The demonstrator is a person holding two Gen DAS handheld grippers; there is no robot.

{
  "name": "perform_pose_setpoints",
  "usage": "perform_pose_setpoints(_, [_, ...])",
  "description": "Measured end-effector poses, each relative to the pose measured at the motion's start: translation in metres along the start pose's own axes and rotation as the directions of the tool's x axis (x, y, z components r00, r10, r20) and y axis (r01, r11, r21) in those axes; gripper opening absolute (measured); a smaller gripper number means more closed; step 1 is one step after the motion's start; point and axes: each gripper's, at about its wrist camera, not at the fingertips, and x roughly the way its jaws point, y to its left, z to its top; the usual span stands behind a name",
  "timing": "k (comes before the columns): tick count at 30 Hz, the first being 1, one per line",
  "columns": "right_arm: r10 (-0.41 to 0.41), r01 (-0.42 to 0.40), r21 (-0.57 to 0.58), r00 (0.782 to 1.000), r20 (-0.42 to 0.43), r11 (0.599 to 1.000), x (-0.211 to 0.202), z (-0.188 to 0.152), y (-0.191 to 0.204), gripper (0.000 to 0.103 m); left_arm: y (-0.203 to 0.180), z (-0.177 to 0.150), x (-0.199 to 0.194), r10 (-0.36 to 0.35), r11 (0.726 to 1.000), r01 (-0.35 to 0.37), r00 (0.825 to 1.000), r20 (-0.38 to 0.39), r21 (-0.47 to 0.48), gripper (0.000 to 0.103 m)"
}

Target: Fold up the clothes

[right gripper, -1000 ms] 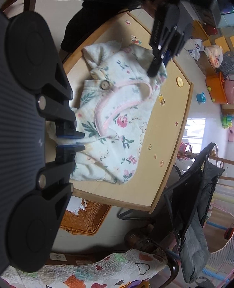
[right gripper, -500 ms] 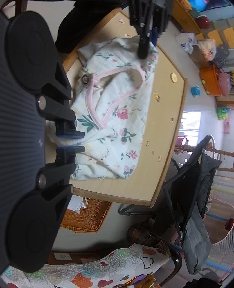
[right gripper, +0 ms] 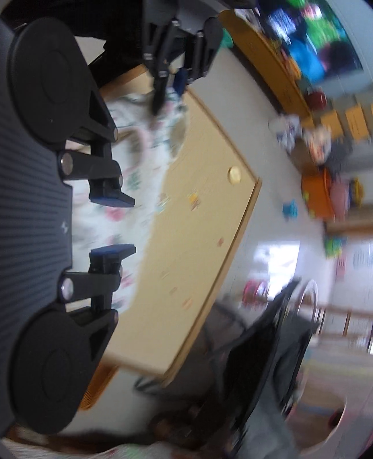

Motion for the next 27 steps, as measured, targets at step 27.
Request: perform_pose_setpoints(27, [0.304, -0.467, -0.348, 0.850, -0.430, 0.813, 0.105, 0.038, 0.074, 0.028, -0.004, -0.022, 0.010, -0.035, 0.999, 0.036, 0.999, -0.038, 0.037, 0.013])
